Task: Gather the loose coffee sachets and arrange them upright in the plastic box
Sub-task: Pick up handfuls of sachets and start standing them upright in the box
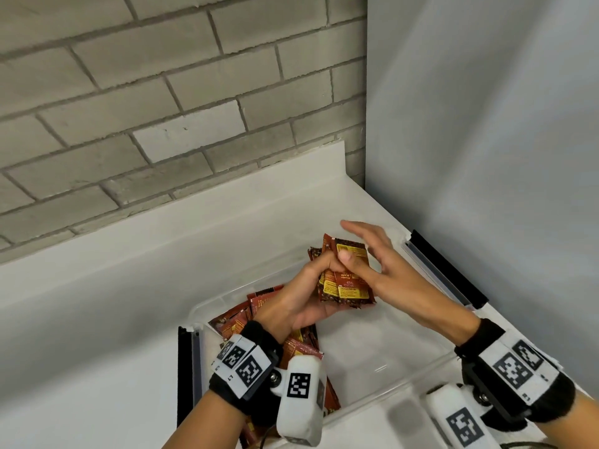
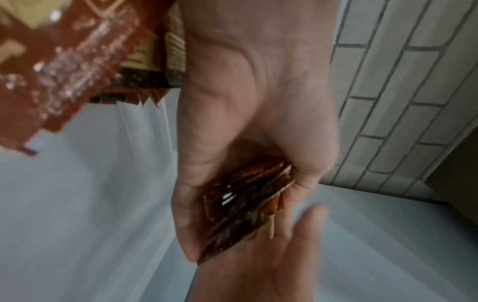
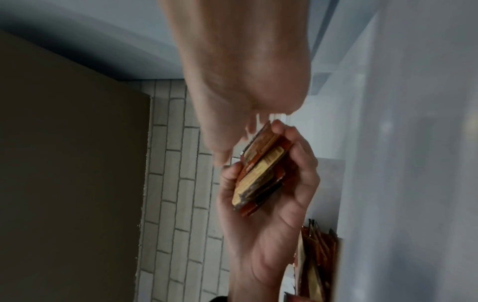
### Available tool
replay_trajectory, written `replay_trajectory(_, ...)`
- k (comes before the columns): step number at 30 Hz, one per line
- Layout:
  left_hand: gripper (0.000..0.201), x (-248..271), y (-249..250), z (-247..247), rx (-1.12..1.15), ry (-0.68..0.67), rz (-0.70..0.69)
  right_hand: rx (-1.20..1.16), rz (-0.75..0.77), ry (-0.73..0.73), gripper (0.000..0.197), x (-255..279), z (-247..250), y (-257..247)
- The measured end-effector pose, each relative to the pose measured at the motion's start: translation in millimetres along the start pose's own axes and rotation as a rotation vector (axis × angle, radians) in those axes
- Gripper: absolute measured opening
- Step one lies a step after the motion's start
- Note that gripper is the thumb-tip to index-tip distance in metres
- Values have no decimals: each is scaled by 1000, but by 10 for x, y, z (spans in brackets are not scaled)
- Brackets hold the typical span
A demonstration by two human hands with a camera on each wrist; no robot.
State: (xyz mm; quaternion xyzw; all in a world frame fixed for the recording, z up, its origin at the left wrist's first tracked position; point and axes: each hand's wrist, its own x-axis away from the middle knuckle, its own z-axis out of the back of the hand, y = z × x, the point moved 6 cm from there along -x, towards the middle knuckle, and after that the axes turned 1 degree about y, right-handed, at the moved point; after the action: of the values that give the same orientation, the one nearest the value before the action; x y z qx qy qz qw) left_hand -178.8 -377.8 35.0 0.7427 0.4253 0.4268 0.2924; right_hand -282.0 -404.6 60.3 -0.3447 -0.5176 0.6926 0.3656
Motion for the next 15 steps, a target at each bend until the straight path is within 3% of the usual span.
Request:
replay_trajectory(2, 26, -5, -26, -17, -12, -2, 29, -23, 39, -146, 72, 49, -102, -30)
replay_trajectory(4, 20, -4, -52, -36, -22, -14, 57, 14, 5, -284, 105, 96, -222, 6)
replay_trajectory(7, 22, 24, -77, -68, -56, -10, 75, 133, -51, -251, 133, 93, -241, 80)
replay_trajectory(9, 31, 42, -87, -98, -86, -24, 93, 155, -36, -203, 128, 81, -213, 80)
replay_trajectory(13, 39, 40, -100, -125, -86, -35, 125, 64, -11, -200, 95, 83, -204, 57)
replay_trajectory(15, 39, 61, -81, -171, -56, -64, 117, 41, 20, -191, 88, 92, -195, 15)
